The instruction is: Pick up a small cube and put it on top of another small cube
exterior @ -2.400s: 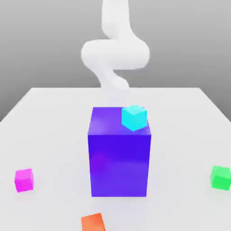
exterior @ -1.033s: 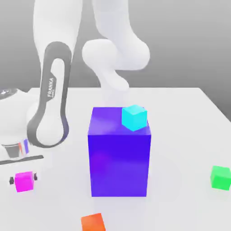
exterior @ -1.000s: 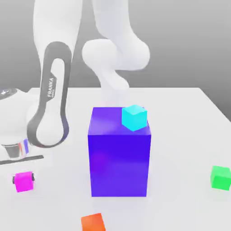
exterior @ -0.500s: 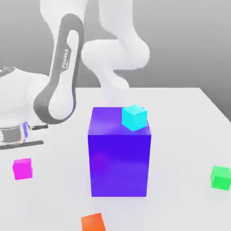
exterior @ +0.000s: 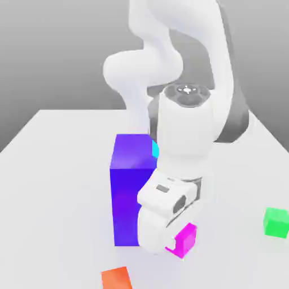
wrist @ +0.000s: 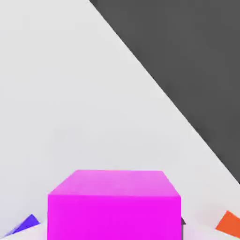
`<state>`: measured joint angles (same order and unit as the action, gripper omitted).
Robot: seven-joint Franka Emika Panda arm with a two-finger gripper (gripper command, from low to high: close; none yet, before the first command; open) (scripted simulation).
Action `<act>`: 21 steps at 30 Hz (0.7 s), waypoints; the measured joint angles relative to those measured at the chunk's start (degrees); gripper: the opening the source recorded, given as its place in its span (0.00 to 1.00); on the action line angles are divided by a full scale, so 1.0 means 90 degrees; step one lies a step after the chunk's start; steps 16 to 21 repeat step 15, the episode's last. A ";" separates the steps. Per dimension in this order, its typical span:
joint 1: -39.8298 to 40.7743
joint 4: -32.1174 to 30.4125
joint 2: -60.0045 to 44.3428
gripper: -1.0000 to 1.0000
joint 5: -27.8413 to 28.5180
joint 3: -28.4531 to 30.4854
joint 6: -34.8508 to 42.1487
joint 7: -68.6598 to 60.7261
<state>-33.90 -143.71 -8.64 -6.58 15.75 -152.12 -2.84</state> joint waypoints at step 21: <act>-0.1700 -0.0010 -0.0682 1.00 0.0487 -0.1409 -0.0701 0.0145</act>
